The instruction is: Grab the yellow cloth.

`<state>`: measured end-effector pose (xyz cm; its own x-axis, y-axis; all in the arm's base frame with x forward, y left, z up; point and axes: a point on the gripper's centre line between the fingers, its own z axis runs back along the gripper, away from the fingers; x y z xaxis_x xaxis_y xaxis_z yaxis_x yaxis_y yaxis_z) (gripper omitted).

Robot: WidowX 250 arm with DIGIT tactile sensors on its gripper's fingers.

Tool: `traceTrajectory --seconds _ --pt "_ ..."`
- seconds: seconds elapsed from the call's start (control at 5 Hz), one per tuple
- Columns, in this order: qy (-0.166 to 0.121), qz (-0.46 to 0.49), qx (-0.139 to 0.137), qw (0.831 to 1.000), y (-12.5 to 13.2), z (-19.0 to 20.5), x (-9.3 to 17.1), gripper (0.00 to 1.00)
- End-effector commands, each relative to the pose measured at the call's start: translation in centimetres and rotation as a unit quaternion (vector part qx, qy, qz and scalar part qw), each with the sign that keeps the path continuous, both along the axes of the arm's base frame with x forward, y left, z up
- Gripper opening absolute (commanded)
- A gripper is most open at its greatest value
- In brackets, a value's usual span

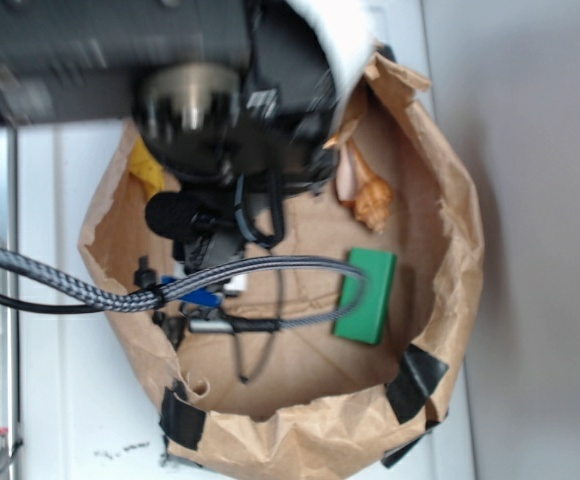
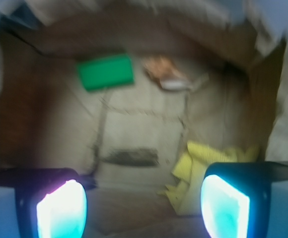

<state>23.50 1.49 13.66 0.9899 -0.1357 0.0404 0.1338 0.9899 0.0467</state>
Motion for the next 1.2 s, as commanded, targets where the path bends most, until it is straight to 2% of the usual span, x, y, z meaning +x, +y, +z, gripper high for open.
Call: traceTrajectory --seconds 0.0,0.2,0.4,0.6,0.8,1.0 --pt "0.006 -0.042 0.016 0.999 -0.2 -5.5 2.5 1.00" --pt "0.052 -0.068 -0.022 0.996 0.7 -6.8 3.3 1.00" --pt "0.064 -0.086 -0.032 0.994 2.3 -6.0 2.4 1.00" --pt "0.053 -0.081 -0.008 0.995 4.8 -6.9 0.9 1.00" --pt "0.044 -0.079 0.004 0.996 6.0 -8.2 0.0 1.00" --pt "0.044 -0.087 0.033 0.995 6.1 -10.1 -0.8 1.00"
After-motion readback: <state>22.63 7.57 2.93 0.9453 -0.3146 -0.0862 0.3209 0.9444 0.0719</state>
